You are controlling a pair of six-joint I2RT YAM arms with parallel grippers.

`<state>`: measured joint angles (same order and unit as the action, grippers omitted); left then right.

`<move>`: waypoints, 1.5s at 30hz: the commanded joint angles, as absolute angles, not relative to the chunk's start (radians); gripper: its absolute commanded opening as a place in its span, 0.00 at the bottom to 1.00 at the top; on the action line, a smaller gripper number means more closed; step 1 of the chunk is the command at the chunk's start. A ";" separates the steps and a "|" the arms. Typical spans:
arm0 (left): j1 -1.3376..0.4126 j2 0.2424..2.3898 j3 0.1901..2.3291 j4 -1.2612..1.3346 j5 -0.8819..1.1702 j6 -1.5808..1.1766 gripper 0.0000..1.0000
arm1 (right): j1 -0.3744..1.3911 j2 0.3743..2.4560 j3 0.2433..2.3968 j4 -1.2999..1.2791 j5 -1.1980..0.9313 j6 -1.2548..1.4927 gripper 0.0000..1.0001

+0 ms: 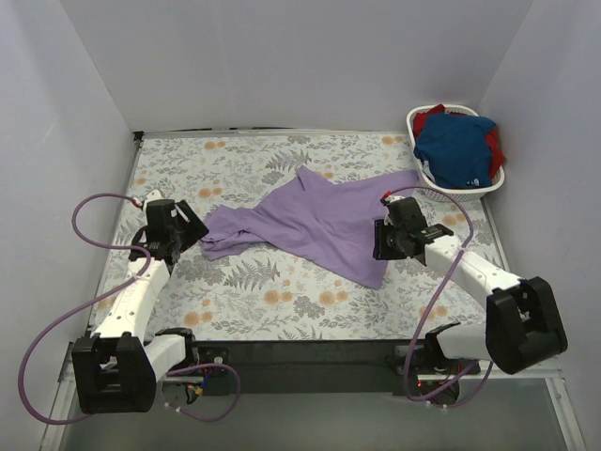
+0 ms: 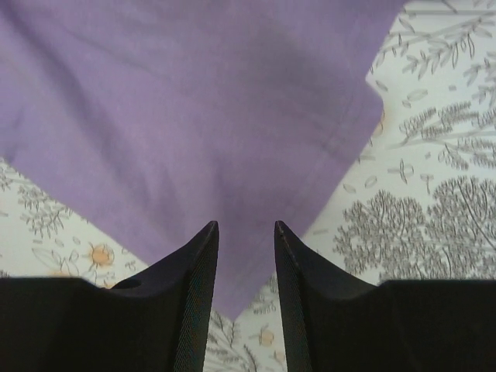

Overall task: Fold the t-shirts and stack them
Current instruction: Flatten the tshirt out

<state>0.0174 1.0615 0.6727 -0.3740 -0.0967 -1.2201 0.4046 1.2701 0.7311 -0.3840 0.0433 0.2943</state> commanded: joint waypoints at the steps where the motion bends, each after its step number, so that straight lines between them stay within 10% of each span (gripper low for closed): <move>1: 0.014 1.074 0.693 -0.385 -0.103 -1.212 0.68 | 0.381 1.363 0.779 -0.169 0.020 0.258 0.41; 24: 0.014 1.272 0.709 -0.403 -0.029 -1.377 0.64 | 0.120 1.608 0.808 -0.074 -0.025 0.319 0.41; 38: 0.014 1.462 0.796 -0.321 -0.026 -1.362 0.61 | 0.342 1.499 0.805 -0.095 -0.040 0.275 0.42; 45: -0.021 1.548 0.890 -0.321 -0.041 -1.289 0.26 | 0.351 1.488 0.758 -0.092 -0.063 0.255 0.43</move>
<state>0.0055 1.5677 0.8322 -0.3389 -0.0204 -1.3399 0.3519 1.5097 0.7799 -0.0952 -0.0563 0.2787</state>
